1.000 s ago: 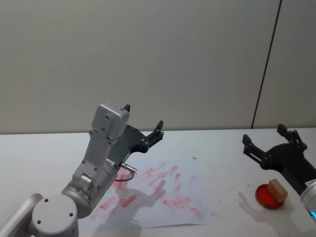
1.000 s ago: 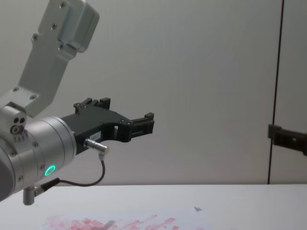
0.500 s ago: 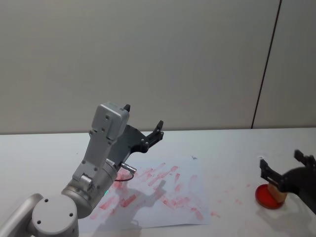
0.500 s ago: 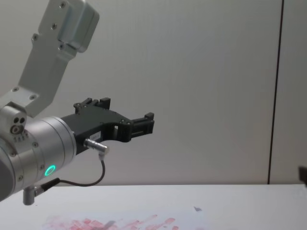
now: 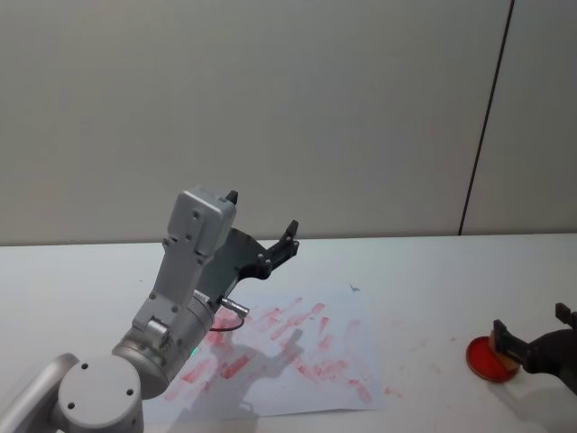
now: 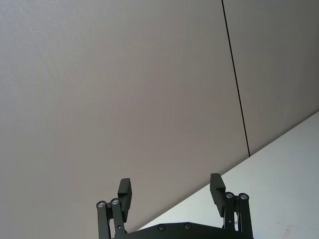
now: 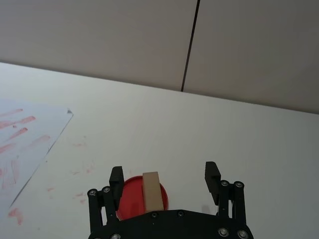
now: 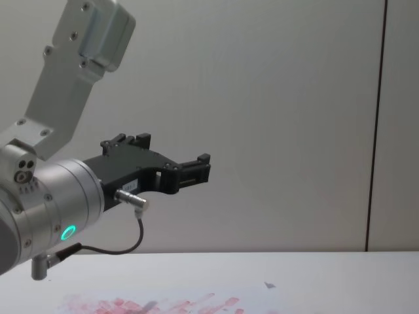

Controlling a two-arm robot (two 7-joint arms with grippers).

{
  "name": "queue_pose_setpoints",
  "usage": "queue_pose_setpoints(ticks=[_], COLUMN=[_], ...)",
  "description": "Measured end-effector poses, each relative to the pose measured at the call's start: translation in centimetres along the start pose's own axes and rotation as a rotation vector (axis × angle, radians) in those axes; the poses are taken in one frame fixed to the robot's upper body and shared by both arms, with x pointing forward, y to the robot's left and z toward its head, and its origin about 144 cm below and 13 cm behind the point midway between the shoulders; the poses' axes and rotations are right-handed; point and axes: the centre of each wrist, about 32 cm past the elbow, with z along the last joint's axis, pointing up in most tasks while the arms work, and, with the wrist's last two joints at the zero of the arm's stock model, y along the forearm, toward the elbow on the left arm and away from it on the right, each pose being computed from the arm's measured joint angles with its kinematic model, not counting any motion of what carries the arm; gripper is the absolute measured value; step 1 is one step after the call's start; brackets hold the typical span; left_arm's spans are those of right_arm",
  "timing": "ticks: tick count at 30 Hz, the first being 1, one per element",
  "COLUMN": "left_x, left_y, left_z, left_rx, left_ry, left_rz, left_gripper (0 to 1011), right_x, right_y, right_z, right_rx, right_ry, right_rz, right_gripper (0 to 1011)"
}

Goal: Use the one hand to pick up the stamp and affix it onto the A4 paper.

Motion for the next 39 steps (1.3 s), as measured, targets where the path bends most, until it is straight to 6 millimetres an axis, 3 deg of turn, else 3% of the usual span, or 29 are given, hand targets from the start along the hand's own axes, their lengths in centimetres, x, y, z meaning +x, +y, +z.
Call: queue_pose_setpoints(ticks=[26,39], left_x=[0.0,0.0], left_y=[0.0,0.0], left_z=[0.0,0.0], left_rx=[0.000,0.000], left_ry=[0.000,0.000], left_rz=[0.000,0.000], left_gripper=[1002,1001], right_x=[-0.5,-0.7], right_y=[2.2,2.5], right_z=[-1.0,-1.3], right_rx=[-0.164,-0.186], right_ry=[-0.036,-0.042], right_rz=[0.025,0.025], right_gripper=[998,679])
